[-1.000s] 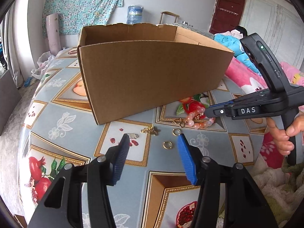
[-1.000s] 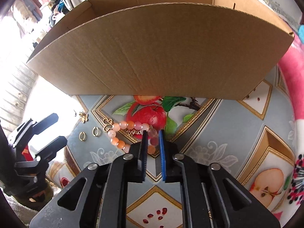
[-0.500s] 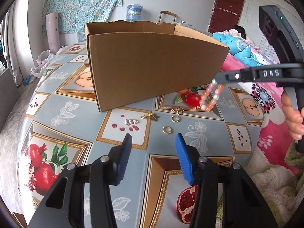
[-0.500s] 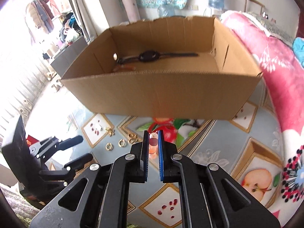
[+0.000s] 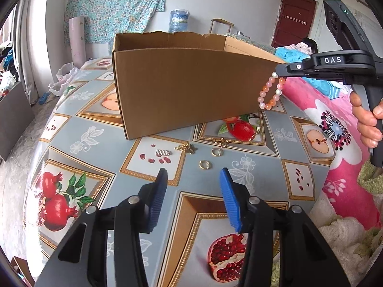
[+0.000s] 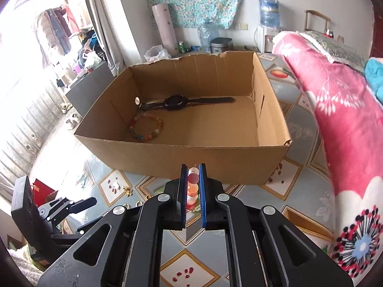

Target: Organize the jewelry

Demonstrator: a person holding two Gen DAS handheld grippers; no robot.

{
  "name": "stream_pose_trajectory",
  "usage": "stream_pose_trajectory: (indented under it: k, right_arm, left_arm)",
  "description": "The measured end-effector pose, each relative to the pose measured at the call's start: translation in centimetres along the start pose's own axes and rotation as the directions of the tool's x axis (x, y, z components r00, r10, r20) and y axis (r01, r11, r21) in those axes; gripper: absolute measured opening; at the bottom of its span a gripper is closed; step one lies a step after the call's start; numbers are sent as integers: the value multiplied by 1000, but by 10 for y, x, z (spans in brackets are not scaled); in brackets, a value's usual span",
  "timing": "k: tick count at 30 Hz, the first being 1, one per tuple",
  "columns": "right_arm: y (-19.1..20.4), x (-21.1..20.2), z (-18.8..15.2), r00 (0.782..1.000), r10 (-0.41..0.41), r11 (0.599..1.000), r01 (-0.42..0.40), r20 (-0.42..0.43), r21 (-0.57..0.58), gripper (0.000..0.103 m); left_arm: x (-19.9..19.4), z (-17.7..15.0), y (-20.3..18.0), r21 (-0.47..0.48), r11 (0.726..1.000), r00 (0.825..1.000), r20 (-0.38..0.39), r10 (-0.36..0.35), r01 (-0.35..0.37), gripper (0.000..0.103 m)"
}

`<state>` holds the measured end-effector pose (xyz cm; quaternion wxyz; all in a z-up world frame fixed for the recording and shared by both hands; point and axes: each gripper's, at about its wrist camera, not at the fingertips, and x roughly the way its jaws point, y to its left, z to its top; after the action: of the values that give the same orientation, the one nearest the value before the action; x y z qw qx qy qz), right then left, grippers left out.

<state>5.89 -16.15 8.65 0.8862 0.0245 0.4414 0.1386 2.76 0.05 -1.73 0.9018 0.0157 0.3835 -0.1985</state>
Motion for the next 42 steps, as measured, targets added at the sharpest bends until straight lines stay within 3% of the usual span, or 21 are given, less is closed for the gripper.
stream_pose_trajectory:
  k: [8,15,19,22,24,27,32,38,42]
  right_arm:
    - [-45,32,-20,995,37,995,-29,-90,91,7]
    - [-54,26,-12,991,113,991,-107,-67,78,7]
    - [-71,44,-19,983,116,990,-103,-144,92,8]
    - [-78,47,-24,983,92,993,-80,-156,84,15]
    - [-80,42,-25,985,100,993,-90,-142,75,31]
    - [-77,28,-27,994,66,997,-64,-82,30,43]
    - [-69,10,-38,993,118,993,-118,-30,2,45]
    - [-41,19,-48,972,226,974,-226,-68,3,45]
    - [-17,38,-51,967,226,973,-230,-120,-24,45]
  left_arm:
    - [-7,-3,-14,-33,997,998,10,65,-65,44]
    - [-15,0,-26,-76,987,989,25,145,-143,44]
    - [-18,3,-35,-106,979,983,39,179,-174,44]
    - [-19,6,-41,-109,975,979,41,201,-196,44]
    - [-18,8,-42,-103,972,976,38,214,-209,44]
    - [-14,12,-39,-88,971,974,26,223,-220,44]
    - [1,22,-27,-36,971,971,-3,238,-238,44]
    - [20,27,-7,20,974,972,-47,228,-228,41]
    - [27,28,2,15,982,980,-67,189,-189,40]
